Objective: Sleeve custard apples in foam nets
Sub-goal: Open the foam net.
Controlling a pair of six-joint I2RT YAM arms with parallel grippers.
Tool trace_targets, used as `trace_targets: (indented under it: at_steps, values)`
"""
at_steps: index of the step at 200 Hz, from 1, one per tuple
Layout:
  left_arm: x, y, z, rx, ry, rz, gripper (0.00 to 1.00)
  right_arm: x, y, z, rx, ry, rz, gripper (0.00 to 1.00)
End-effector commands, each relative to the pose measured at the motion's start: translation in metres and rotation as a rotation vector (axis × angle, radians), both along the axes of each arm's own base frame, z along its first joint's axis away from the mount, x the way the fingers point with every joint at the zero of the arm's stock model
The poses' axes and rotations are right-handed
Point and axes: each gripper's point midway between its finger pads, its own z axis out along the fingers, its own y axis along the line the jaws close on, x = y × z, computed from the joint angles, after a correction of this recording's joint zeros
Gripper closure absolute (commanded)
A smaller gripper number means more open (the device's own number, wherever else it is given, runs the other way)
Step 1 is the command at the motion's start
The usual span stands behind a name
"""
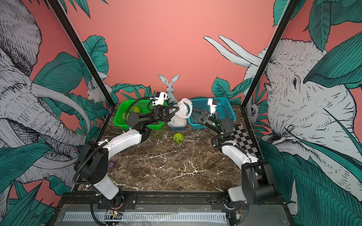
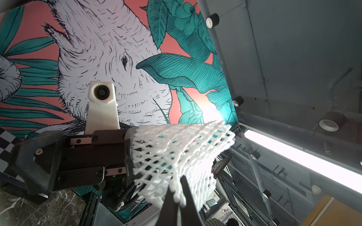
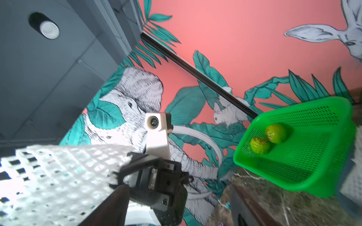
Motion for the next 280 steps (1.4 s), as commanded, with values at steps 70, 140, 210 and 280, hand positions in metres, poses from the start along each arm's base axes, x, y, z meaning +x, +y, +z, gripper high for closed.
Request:
trace_targets:
  at_steps: [70,140,210,280]
  values:
    - [-0.033,0.009,0.038,-0.053,-0.120,-0.054,1.00,-0.078,0.001,0.094,0.109,-0.274,0.167,0.34]
    - [-0.038,0.009,0.040,-0.048,-0.142,-0.064,1.00,-0.098,0.000,0.115,0.131,-0.323,0.189,0.36]
    - [-0.039,0.011,0.047,-0.055,-0.162,-0.063,1.00,-0.109,-0.004,0.132,0.144,-0.348,0.208,0.42]
    - [-0.035,0.012,0.051,-0.056,-0.163,-0.063,1.00,-0.121,-0.004,0.132,0.118,-0.360,0.240,0.44]
